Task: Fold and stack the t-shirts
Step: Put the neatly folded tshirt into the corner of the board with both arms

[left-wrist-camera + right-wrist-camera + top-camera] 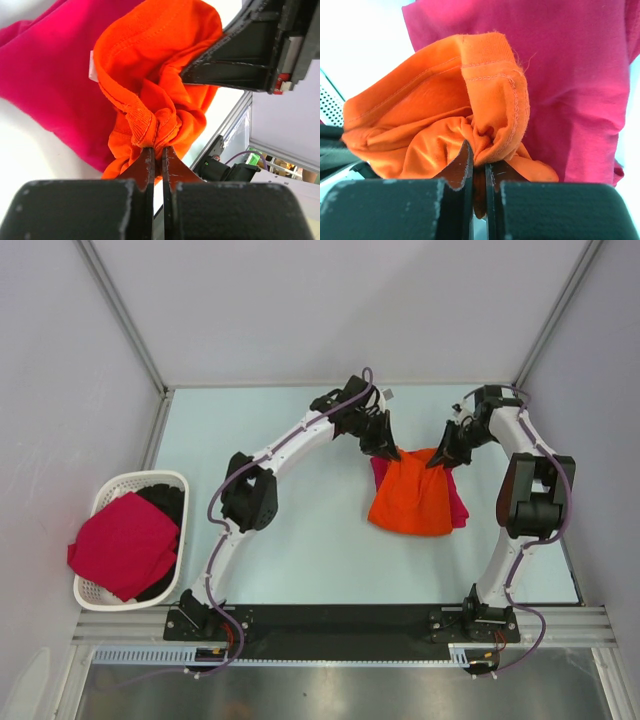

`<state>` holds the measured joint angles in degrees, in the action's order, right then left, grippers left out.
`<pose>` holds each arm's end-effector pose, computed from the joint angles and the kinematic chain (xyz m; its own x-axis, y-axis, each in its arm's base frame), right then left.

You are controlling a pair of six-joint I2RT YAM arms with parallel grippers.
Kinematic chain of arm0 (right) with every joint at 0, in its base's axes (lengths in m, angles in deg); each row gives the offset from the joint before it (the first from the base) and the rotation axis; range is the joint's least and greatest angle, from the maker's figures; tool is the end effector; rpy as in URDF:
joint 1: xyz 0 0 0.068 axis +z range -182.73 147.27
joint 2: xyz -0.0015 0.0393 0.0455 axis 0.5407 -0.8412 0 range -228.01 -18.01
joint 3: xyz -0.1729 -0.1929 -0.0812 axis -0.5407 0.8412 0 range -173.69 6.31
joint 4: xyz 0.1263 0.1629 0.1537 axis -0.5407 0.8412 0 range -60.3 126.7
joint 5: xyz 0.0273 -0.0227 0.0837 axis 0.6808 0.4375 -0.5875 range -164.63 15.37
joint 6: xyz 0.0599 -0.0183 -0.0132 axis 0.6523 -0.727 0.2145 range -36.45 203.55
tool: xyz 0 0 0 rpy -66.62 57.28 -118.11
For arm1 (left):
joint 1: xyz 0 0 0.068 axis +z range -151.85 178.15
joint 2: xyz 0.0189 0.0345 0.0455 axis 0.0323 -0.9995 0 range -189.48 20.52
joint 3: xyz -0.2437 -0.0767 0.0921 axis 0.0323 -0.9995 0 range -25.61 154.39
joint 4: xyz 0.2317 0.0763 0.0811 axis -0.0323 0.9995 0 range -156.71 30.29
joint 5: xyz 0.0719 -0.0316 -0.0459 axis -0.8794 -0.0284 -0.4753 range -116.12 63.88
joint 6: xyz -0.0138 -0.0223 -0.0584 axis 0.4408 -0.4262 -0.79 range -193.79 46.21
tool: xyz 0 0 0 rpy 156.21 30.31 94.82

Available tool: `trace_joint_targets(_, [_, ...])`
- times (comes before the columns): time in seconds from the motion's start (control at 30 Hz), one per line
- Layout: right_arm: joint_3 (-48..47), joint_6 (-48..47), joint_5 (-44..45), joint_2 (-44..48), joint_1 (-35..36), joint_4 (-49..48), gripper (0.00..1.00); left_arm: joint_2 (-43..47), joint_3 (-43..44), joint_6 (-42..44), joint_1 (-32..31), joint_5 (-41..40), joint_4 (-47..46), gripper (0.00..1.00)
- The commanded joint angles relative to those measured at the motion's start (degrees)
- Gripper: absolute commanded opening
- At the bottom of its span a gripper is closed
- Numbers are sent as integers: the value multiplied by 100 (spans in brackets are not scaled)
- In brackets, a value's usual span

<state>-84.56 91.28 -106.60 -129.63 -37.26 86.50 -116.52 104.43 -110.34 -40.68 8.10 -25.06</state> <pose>0.3887 -0.0045 0.2153 -0.9709 0.1913 -0.1442 0.0844 0.8366 0.5413 0.3985 -0.3566 0.2365 -0.9509 0.1331 -0.2793 0.3007 0.6107 -0.7326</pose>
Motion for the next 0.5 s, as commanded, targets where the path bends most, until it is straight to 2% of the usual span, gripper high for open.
trace_joint_targets(0.0, [-308,132,-135,316,-30,-63,0,230,268,-106,-28,41,-25,0])
trace_joint_targets(0.33, [-668,247,261,-290,-127,-222,0,142,-356,8,86,-170,-34,0])
trace_joint_targets(0.47, [-423,256,410,-563,-135,-546,0,-78,-461,26,182,-214,-25,0])
